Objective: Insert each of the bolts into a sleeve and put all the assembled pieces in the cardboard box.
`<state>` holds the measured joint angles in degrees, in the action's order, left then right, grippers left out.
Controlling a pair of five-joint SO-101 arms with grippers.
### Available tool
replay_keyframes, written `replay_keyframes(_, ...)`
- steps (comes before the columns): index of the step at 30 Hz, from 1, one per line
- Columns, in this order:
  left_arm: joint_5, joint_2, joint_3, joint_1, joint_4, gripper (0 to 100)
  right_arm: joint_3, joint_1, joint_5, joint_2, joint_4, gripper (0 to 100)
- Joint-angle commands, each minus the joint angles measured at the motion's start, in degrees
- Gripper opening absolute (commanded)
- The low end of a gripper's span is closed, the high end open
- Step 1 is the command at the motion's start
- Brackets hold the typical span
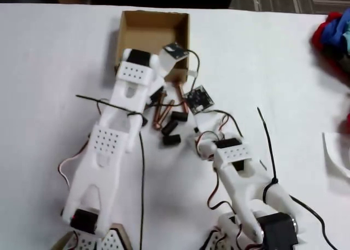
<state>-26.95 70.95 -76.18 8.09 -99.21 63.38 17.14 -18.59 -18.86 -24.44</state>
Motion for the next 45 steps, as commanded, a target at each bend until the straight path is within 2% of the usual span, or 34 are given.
replay_keyframes(1, 3.7, -4.9, -4.8, -0.5, -3.1, 2, -2.0, -0.1, 0.4, 0.0, 0.9, 1.9)
replay_keyframes(8, 10.5, -16.2, -2.7, -2.6, -3.2, 2, -1.8, -0.4, 0.4, -0.4, 0.8, 1.9)
replay_keyframes(11, 14.4, -21.7, 2.5, -4.0, -3.3, 2, -1.8, -0.5, 0.5, -0.5, 0.9, 1.9)
replay_keyframes(15, 15.4, -31.0, 13.2, -4.1, -3.3, 2, -2.0, -0.6, 1.2, -0.6, 0.9, 1.9)
replay_keyframes(22, 15.4, -53.5, 35.3, -2.8, -0.8, 2, 0.4, -4.4, 16.4, -9.8, 0.8, 1.9)
replay_keyframes(26, 15.4, -69.5, 54.7, -0.9, 9.4, 2, 3.7, -2.4, 17.9, -15.3, 0.9, 2.0)
replay_keyframes(31, 15.4, -91.6, 85.1, 0.7, 30.2, 2, 4.6, 1.2, 17.9, -18.0, 0.9, 2.0)
replay_keyframes(34, 15.5, -101.8, 98.4, 0.6, 41.0, 2, 4.7, 3.0, 17.9, -17.9, 2.3, 2.0)
replay_keyframes(36, 15.5, -106.4, 103.3, 0.6, 45.1, 2, 6.9, 3.1, 18.1, -17.9, 6.7, 2.0)
replay_keyframes(38, 15.5, -109.2, 106.0, 0.6, 47.7, 2, 11.2, 2.8, 18.2, -17.9, 16.0, 2.0)
replay_keyframes(43, 15.6, -110.5, 106.9, 1.1, 49.8, 2, 27.4, 3.3, 18.0, -18.0, 53.3, 2.0)
replay_keyframes(45, 17.9, -110.5, 107.3, 3.2, 51.3, 2, 32.6, 4.4, 17.9, -17.9, 66.0, 1.9)
